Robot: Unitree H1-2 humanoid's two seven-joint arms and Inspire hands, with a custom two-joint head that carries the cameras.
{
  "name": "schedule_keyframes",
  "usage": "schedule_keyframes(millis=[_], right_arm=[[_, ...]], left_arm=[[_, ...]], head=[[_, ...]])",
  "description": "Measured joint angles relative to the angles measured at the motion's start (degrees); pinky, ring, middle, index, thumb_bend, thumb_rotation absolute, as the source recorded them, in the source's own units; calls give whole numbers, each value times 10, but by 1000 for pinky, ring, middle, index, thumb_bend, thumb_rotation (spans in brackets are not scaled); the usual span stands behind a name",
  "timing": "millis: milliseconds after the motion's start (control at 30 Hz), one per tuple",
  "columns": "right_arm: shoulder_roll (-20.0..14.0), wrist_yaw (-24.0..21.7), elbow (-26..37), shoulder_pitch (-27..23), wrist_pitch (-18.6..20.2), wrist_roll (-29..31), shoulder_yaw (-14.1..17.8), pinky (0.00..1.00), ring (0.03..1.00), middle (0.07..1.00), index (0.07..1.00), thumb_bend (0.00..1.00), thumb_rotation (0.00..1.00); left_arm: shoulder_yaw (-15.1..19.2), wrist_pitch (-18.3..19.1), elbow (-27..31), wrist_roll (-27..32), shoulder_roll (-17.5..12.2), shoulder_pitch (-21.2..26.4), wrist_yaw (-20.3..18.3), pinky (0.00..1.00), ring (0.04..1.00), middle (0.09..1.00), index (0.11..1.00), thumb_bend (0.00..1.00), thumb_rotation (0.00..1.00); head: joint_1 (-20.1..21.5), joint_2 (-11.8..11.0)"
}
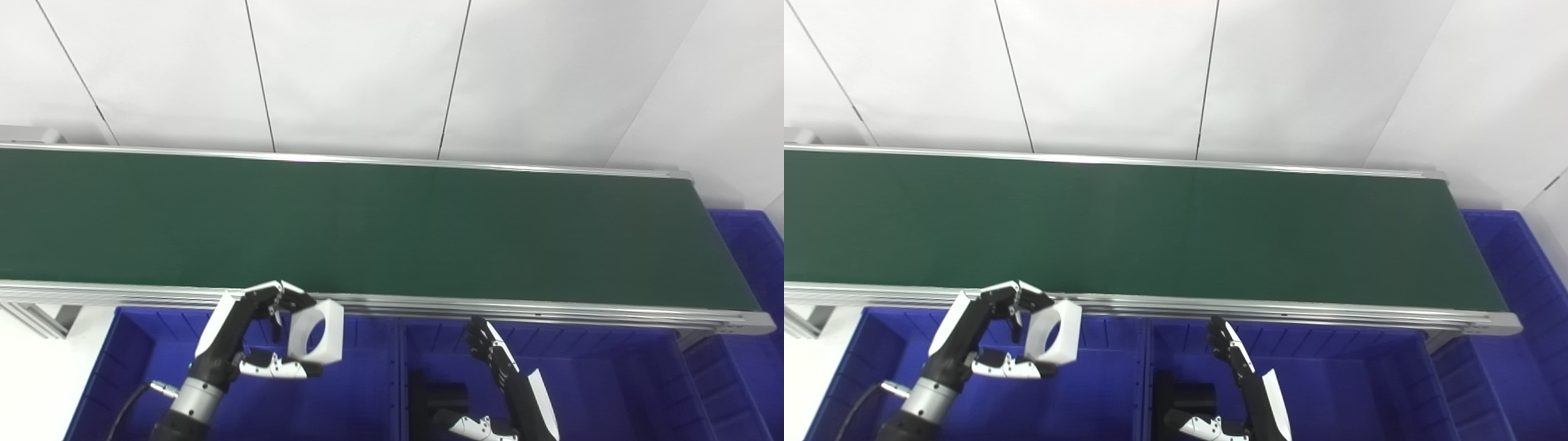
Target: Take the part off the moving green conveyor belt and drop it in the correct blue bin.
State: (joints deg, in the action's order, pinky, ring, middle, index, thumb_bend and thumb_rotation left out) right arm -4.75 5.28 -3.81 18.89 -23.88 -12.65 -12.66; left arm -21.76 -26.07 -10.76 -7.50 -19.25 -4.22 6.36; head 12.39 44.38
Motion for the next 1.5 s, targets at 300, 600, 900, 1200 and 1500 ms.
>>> schedule_keyframes(millis=[300, 600, 900, 1200, 1500], right_arm=[[0, -2, 0, -1, 0, 1, 6, 853, 877, 904, 940, 893, 416], [-1, -6, -1, -9, 0, 4, 9, 842, 876, 901, 936, 887, 408], [-1, -6, -1, -9, 0, -2, 11, 844, 871, 896, 932, 907, 436], [-1, -9, -1, -7, 0, 5, 13, 852, 869, 897, 937, 922, 422], [-2, -9, -1, -2, 0, 5, 13, 847, 871, 897, 939, 920, 418]], left_arm=[[-52, 0, -67, -108, -14, -5, 54, 226, 444, 491, 497, 500, 0], [-44, 26, -103, -189, -8, -3, 21, 724, 790, 793, 725, 655, 103], [-11, 78, -42, -164, 0, -27, -58, 888, 933, 947, 949, 897, 489], [29, 15, 30, 26, 44, -65, -99, 834, 874, 877, 883, 905, 519], [55, 11, 37, 77, 67, -66, -145, 864, 907, 908, 902, 899, 442]], head=[[-5, 1], [-11, -1], [-8, 0], [-8, 0], [-9, -1]])
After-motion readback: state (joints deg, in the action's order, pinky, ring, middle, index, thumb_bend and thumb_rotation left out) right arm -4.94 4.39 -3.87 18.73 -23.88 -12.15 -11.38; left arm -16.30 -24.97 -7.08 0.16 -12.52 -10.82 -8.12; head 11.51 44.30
